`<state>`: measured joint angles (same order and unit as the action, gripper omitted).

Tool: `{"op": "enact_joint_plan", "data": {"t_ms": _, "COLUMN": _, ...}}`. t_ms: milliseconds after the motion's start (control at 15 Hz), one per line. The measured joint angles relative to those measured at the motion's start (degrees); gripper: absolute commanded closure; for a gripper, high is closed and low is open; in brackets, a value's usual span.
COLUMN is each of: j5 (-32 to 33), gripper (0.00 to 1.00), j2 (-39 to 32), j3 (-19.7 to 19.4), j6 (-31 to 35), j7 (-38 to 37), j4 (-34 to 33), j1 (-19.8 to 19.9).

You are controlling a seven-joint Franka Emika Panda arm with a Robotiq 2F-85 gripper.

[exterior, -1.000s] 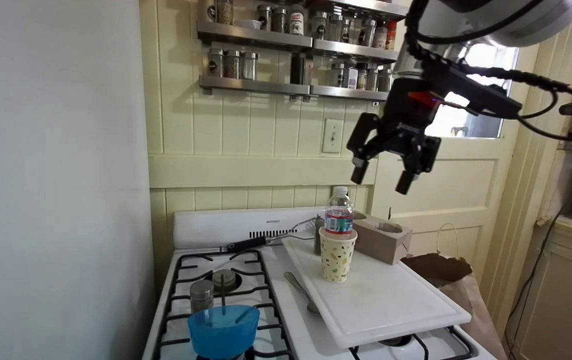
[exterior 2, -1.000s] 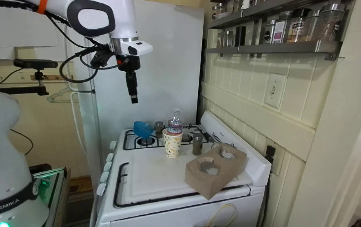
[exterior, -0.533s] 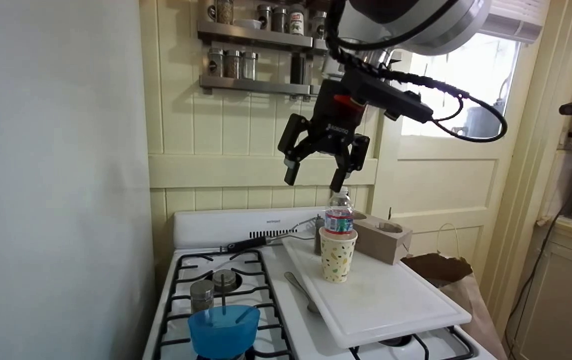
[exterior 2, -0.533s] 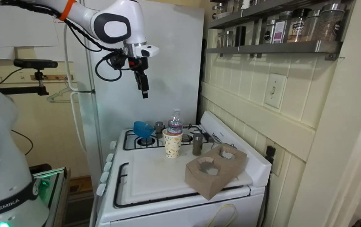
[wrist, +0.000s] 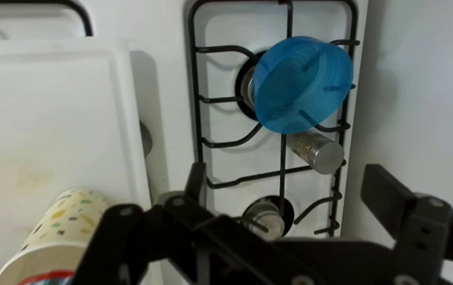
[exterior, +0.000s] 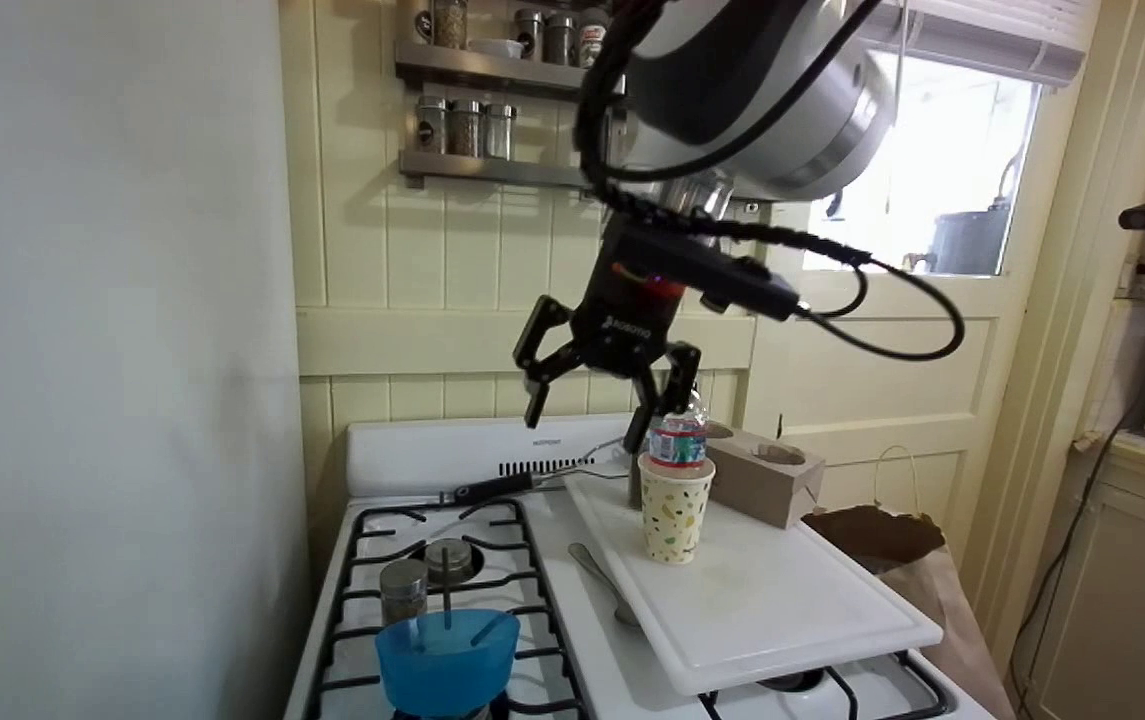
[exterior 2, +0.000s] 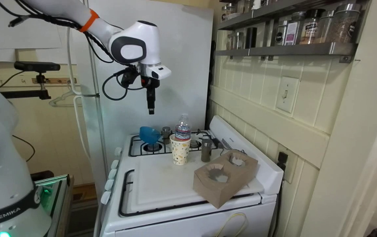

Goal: Put the blue bowl on the grey bottle

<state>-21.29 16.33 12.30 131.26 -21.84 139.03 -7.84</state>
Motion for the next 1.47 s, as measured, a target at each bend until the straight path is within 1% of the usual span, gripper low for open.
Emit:
{"op": "enact_joint_plan", "data": {"t_ms": 133, "j5": -3.8, "gripper": 0.00, "j2": -7.5, "j3": 0.2, "j6": 2.4, "j7": -0.5, "j4": -1.3, "j1": -1.3}}
{"op": "enact_joint_plan", "data": {"t_ms": 400, "j5": -9.7, "gripper": 0.00, "j2": -21.9, "j3": 0.6, "j6": 1.7, "j7": -0.6, "j4": -7.6, "j1": -3.3}}
{"op": "enact_joint_plan", "data": {"t_ms": 467, "j5": -10.9, "gripper": 0.10, "j2": -24.7, "j3": 0.8, "j6": 1.1, "j7": -0.9, "j4": -9.2, "j1": -3.5}}
{"op": "enact_joint_plan", "data": {"t_ms": 533, "j5": -12.0, "gripper": 0.26, "j2": -27.2, "j3": 1.0, "j6": 0.7, "j7": -1.5, "j4": -10.6, "j1": -3.7}}
{"op": "enact_joint_plan", "data": {"t_ms": 600, "j5": -12.7, "gripper": 0.35, "j2": -29.4, "j3": 1.0, "j6": -0.1, "j7": -2.2, "j4": -12.0, "j1": -3.7}}
{"op": "enact_joint_plan", "data": {"t_ms": 867, "j5": -14.1, "gripper": 0.64, "j2": -35.1, "j3": 0.7, "j6": -4.3, "j7": -6.2, "j4": -16.2, "j1": -3.8}}
{"op": "enact_joint_plan", "data": {"t_ms": 933, "j5": -14.3, "gripper": 0.74, "j2": -35.8, "j3": 0.5, "j6": -5.1, "j7": -7.1, "j4": -16.7, "j1": -3.7}}
{"op": "enact_joint_plan", "data": {"t_ms": 1067, "j5": -14.7, "gripper": 0.87, "j2": -36.3, "j3": 0.1, "j6": -6.3, "j7": -8.6, "j4": -17.4, "j1": -3.7}}
{"op": "enact_joint_plan", "data": {"t_ms": 1133, "j5": -14.9, "gripper": 0.96, "j2": -36.3, "j3": -0.1, "j6": -7.0, "j7": -9.1, "j4": -17.6, "j1": -3.7}}
{"op": "enact_joint_plan", "data": {"t_ms": 1200, "j5": -15.1, "gripper": 0.99, "j2": -36.1, "j3": -0.3, "j6": -7.7, "j7": -9.6, "j4": -17.7, "j1": -3.7}}
{"op": "enact_joint_plan", "data": {"t_ms": 1267, "j5": -15.2, "gripper": 1.00, "j2": -35.9, "j3": -0.4, "j6": -8.2, "j7": -9.9, "j4": -17.8, "j1": -3.7}}
{"op": "enact_joint_plan", "data": {"t_ms": 1467, "j5": -15.4, "gripper": 0.99, "j2": -33.7, "j3": -0.7, "j6": -9.3, "j7": -10.0, "j4": -17.5, "j1": -3.7}}
